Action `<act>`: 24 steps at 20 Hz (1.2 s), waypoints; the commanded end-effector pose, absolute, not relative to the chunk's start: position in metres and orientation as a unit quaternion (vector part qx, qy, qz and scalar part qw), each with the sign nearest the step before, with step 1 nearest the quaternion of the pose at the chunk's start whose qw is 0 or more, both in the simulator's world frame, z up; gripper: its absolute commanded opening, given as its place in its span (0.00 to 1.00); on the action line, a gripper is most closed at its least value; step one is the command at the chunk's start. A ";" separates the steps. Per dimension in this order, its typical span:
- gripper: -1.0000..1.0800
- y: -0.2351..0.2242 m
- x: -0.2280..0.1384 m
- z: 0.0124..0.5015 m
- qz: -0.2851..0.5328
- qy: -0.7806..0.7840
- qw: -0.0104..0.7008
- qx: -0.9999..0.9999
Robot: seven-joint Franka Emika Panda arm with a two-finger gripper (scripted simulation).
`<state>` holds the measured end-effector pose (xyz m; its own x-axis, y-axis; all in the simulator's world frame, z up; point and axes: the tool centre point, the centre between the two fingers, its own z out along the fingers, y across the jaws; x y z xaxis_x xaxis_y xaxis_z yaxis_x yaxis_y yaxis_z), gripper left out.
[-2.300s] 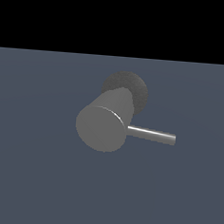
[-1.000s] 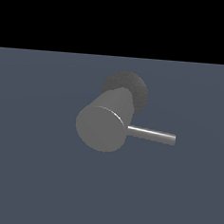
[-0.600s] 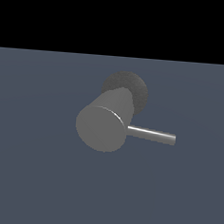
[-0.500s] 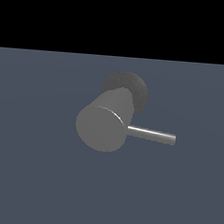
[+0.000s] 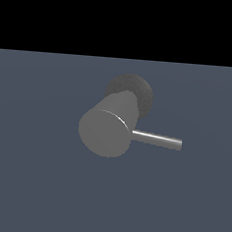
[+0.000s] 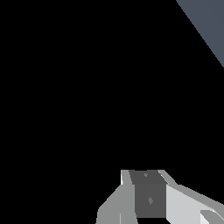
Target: Turn on the faucet by rotating a designated handle.
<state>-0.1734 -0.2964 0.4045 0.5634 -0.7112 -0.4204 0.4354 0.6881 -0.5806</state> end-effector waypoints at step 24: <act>0.00 -0.281 -0.166 0.126 -0.232 0.636 0.733 0.066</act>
<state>-0.1648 -0.2841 0.1364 0.1037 -0.2772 -0.9552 0.4263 0.8801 -0.2091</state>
